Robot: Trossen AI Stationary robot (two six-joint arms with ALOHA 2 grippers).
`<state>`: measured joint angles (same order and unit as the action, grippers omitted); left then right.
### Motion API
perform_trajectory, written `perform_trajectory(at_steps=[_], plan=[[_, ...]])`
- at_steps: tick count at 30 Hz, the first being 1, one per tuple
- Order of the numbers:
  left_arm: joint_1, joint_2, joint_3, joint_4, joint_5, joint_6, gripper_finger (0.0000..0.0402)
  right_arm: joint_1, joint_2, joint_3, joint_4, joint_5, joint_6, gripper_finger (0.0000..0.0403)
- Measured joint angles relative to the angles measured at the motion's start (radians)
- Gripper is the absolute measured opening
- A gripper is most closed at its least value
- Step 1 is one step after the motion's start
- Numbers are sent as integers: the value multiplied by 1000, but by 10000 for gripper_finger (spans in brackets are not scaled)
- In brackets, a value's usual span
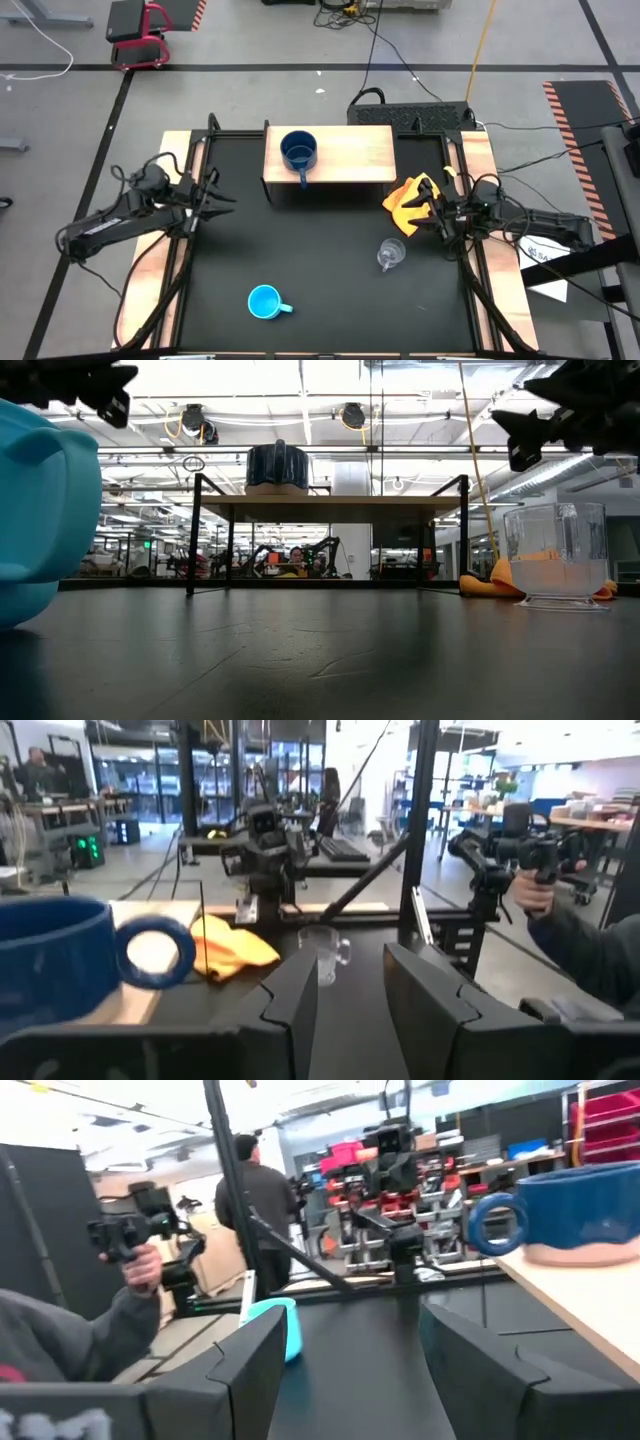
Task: Stack small to large cups/mugs on shelf
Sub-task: Put the blue mug on the shelf
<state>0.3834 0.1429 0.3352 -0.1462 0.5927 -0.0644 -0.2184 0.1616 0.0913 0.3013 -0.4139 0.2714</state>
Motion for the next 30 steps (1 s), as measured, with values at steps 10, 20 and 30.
perform_trajectory(at_steps=[10,20,30], plan=[[-102,-23,-101,48,-205,63,118,0,0,-72,56,29,-7,222],[-229,-21,-253,180,-238,108,118,0,3,-75,-9,53,-85,222],[-275,-21,-295,224,-287,78,118,0,5,-76,-23,130,-101,222]])
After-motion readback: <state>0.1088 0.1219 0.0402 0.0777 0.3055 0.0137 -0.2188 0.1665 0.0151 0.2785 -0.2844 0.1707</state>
